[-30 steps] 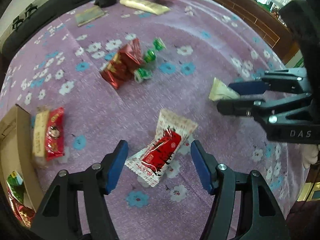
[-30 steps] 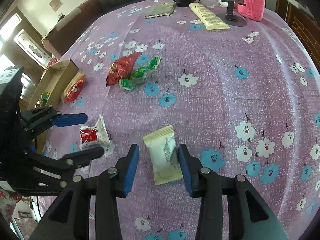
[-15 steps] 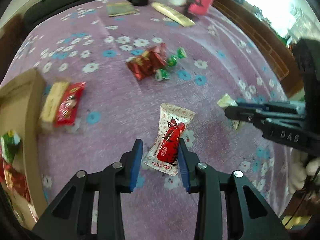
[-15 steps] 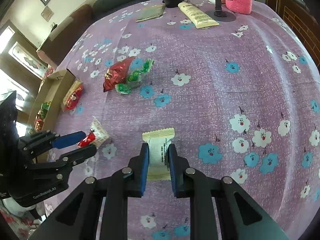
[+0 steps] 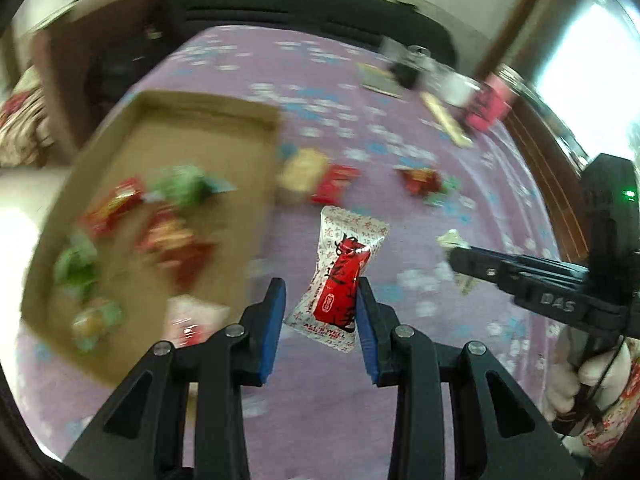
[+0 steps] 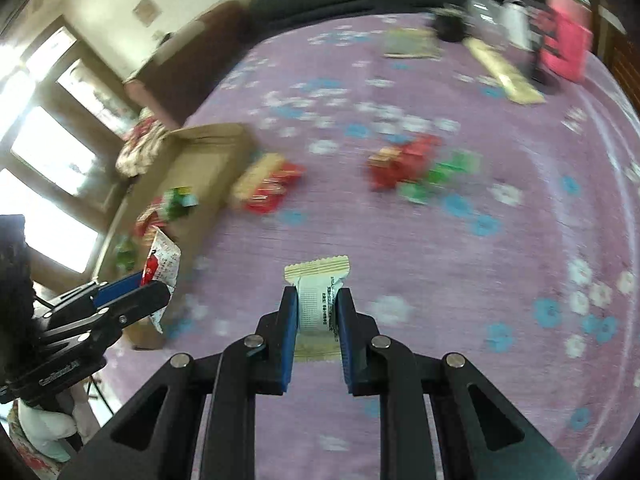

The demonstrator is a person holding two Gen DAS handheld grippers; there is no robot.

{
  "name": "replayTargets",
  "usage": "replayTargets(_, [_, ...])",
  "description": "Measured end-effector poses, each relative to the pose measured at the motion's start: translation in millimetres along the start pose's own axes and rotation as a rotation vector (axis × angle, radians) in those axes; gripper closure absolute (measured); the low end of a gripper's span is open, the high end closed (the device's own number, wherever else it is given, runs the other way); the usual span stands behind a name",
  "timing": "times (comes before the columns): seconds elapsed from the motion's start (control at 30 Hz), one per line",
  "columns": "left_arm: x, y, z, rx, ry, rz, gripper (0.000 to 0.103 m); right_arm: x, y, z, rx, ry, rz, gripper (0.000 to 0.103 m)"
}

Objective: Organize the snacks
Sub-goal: 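Carry both packets over the cardboard box and open both grippers to drop them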

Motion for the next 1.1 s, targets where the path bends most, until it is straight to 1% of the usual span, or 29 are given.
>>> replayTargets(0.07, [-10, 1, 35, -0.048, -0.048, -0.015, 0.067, 11, -4, 33, -0.027, -0.043, 0.016, 0.086])
replayTargets(0.17, [-16, 3, 75, -0.087, -0.107, -0.023, 0.067, 28, -9, 72, -0.045, -0.089, 0.040, 0.086])
replayTargets(0.27, [-15, 6, 105, -0.104, -0.158, -0.016, 0.066, 46, -13, 100, -0.051, -0.107, 0.059, 0.086])
replayTargets(0.4, [-4, 12, 132, -0.131, -0.184, 0.022, 0.066, 71, -20, 134, -0.079, -0.094, 0.075, 0.086])
replayTargets(0.5, [5, 18, 142, -0.158, -0.177, 0.052, 0.066, 89, -21, 147, -0.090, -0.064, 0.089, 0.086])
replayTargets(0.57, [8, 19, 145, -0.174, -0.160, 0.060, 0.066, 103, -23, 151, -0.112, -0.024, 0.095, 0.086])
replayTargets(0.67, [8, 18, 147, -0.187, -0.142, 0.053, 0.066, 117, -28, 152, -0.145, 0.039, 0.097, 0.086])
replayTargets(0.7, [7, 17, 147, -0.188, -0.133, 0.045, 0.064, 121, -28, 153, -0.149, 0.051, 0.100, 0.086])
replayTargets(0.8, [3, 16, 147, -0.193, -0.119, 0.036, 0.064, 129, -29, 152, -0.156, 0.079, 0.107, 0.085])
replayTargets(0.87, [-2, 15, 149, -0.201, -0.116, 0.026, 0.062, 134, -27, 153, -0.163, 0.081, 0.119, 0.084])
replayTargets(0.97, [-14, 10, 151, -0.196, -0.123, -0.009, 0.054, 138, -29, 155, -0.177, 0.081, 0.118, 0.082])
replayTargets(1.0, [-18, 7, 151, -0.186, -0.133, -0.025, 0.049, 137, -30, 155, -0.180, 0.085, 0.114, 0.082])
replayTargets(1.03, [-22, 4, 150, -0.176, -0.146, -0.040, 0.044, 135, -31, 155, -0.179, 0.087, 0.105, 0.082])
replayTargets(1.07, [-25, 1, 150, -0.167, -0.160, -0.051, 0.041, 133, -32, 155, -0.176, 0.082, 0.098, 0.082])
replayTargets(1.1, [-30, -3, 149, -0.149, -0.195, -0.074, 0.036, 128, -33, 156, -0.172, 0.077, 0.092, 0.082])
Point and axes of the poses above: each gripper's, at about its wrist camera, not at the fingertips, and x roughly the way its jaws point, z to its left, y to its underside, the point moved 10 cm from there along x, roughly the way its jaws point, and after that the axes turned 8 degrees about -z, right-handed, at the moved point
